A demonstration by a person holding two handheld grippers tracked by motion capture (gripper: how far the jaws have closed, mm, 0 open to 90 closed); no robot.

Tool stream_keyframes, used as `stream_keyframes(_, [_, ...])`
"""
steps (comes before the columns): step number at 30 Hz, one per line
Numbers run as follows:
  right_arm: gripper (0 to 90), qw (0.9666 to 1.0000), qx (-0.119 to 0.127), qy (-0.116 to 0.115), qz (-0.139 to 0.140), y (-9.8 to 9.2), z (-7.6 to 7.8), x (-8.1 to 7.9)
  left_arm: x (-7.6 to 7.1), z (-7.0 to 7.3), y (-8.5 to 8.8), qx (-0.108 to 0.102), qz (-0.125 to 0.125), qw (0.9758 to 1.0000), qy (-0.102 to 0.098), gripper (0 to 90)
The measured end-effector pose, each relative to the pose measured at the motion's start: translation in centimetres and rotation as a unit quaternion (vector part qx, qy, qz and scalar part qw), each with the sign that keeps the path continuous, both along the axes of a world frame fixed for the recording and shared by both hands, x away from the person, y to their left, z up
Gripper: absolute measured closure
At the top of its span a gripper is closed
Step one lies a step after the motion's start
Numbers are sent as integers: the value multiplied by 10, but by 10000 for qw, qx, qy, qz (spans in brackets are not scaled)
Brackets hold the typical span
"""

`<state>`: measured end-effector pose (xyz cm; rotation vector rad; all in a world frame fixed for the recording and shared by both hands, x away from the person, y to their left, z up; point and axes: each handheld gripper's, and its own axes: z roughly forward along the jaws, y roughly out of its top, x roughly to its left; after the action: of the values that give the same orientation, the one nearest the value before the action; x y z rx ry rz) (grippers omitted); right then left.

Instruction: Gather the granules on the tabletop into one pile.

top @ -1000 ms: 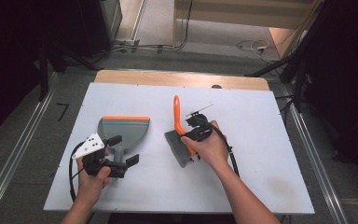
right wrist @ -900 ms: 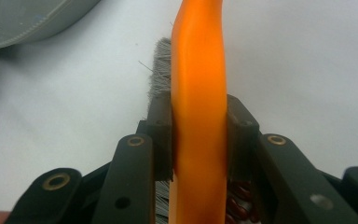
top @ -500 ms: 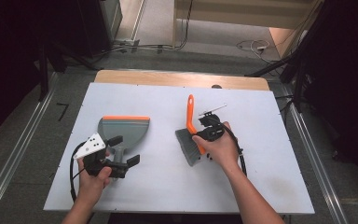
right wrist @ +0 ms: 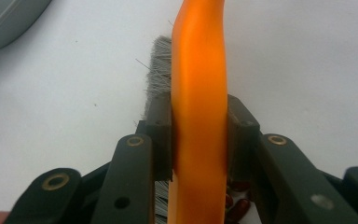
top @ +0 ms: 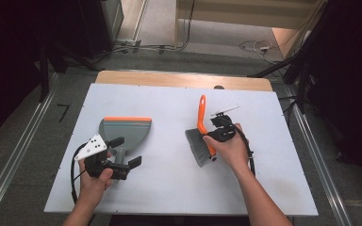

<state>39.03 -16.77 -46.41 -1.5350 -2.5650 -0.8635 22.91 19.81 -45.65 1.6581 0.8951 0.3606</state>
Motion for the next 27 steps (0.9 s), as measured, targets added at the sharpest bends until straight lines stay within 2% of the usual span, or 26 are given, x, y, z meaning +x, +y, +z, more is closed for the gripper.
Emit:
stream_keyframes(22, [669,9997,-30,32,-243,-24,1,5,0,-1,-1,2,-8,10000,15,6])
stream_keyframes(24, [670,9996,30,37,-263,-26,2,4,0,-1,-1,6,-10,10000,14,6])
stream_keyframes(27, [675,9994,269,39,-233,-25,6,2,1,-1,-1,-1,-14,10000,19,6])
